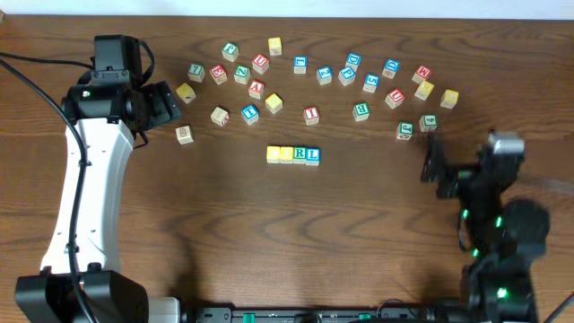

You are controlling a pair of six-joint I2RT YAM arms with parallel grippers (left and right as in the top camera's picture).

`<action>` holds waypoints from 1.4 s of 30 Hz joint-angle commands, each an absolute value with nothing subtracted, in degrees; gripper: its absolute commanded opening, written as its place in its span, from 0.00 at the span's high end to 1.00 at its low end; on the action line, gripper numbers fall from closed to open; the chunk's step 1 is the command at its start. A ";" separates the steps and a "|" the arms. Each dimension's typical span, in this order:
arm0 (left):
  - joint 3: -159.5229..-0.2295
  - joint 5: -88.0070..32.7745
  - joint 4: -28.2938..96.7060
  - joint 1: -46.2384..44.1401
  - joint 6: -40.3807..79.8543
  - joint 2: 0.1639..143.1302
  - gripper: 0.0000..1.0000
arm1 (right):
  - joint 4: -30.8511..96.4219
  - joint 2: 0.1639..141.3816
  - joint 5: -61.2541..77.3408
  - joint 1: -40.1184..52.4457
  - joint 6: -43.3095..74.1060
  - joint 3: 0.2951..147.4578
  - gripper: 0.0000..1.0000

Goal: Spell out CORL

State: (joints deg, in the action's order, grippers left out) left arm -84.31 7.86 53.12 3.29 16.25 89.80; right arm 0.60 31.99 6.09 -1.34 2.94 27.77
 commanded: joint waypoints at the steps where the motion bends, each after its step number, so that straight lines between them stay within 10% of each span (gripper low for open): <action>1: -85.73 8.19 53.30 3.46 15.68 89.47 0.02 | -3.38 23.88 9.08 -2.26 2.04 18.94 0.01; 42: -85.73 8.19 53.30 3.46 15.68 89.47 0.02 | 3.53 0.38 9.39 -2.39 2.09 0.32 0.01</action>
State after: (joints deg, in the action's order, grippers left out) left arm -84.31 7.84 53.15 3.29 16.25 89.80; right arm 3.40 0.73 9.04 -1.61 2.70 0.47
